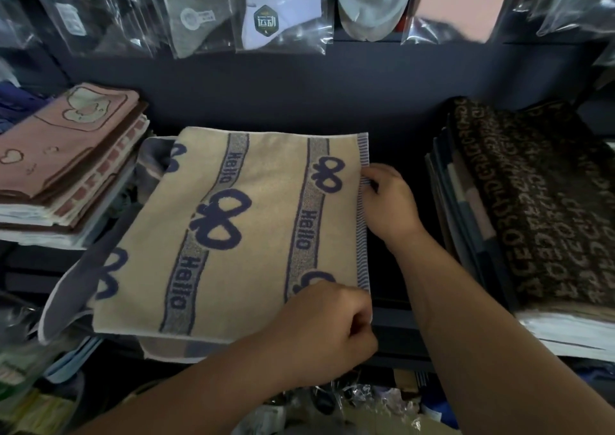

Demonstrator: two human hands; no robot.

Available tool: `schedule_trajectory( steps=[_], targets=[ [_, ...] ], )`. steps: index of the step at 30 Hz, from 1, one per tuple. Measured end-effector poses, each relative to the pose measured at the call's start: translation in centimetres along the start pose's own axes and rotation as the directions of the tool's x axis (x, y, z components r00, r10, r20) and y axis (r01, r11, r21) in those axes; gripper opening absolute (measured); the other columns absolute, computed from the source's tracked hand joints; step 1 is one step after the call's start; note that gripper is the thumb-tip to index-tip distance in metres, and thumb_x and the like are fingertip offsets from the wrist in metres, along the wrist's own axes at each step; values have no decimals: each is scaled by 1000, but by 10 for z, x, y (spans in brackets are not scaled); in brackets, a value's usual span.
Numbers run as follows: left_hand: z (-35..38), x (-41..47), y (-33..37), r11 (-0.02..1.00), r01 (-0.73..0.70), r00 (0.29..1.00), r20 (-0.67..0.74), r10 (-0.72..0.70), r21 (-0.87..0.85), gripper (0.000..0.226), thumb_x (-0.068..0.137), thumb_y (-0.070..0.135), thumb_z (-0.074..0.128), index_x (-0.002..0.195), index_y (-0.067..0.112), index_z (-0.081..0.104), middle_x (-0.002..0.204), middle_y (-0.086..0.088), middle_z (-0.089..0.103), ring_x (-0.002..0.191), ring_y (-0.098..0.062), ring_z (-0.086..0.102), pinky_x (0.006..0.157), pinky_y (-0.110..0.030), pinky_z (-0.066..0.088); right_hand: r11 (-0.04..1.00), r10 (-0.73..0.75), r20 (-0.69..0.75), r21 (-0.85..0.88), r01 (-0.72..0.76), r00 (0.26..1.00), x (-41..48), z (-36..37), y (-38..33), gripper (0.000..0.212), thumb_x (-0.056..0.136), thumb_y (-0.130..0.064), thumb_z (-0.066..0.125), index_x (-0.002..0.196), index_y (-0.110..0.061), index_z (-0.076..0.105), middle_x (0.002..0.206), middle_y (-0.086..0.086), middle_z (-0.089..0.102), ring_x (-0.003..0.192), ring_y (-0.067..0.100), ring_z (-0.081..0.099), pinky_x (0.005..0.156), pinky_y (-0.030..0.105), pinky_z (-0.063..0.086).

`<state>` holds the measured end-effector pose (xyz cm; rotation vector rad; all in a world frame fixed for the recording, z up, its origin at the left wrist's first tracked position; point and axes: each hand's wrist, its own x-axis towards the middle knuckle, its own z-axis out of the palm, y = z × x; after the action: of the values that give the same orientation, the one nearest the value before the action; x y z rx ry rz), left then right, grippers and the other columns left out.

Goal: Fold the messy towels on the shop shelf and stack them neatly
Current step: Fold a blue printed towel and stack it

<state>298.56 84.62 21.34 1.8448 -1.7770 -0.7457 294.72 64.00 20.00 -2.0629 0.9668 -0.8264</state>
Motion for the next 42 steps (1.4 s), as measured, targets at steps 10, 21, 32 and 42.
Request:
schedule_trajectory(
  steps=[10,21,32,42],
  targets=[
    [35,18,-11,972,-41,997,74,24,233,18,99,28,54,84,19,60,79,4,62,70,-10,57,64,-34,51,872,236,117,-463,-157,965,-9,3,6,36,102,-22,40,132,-22,59,150,-4,45,133,30,37,104,43,27],
    [-66,-21,-57,973,156,822,-524,-222,-168,12,91,23,69,87,35,68,78,10,68,73,-8,65,64,-25,51,857,-8,139,-509,79,990,-32,29,-25,57,102,-49,35,156,-35,25,165,7,17,152,30,11,121,59,8],
    [-146,-24,-159,732,679,614,-499,-611,-61,65,83,72,53,133,30,56,127,-6,64,113,-32,60,92,-44,51,785,59,403,-584,206,913,-41,59,-29,78,91,-81,13,150,-47,-26,163,8,-31,150,35,-26,119,64,-7],
    [-174,3,-176,723,560,606,-394,-691,-405,47,93,43,64,135,23,59,107,2,63,81,-8,55,73,-30,44,734,-109,416,-579,355,903,-38,62,-50,78,93,-77,20,156,-44,-13,162,2,-34,148,32,-33,119,63,-13]
  ],
)
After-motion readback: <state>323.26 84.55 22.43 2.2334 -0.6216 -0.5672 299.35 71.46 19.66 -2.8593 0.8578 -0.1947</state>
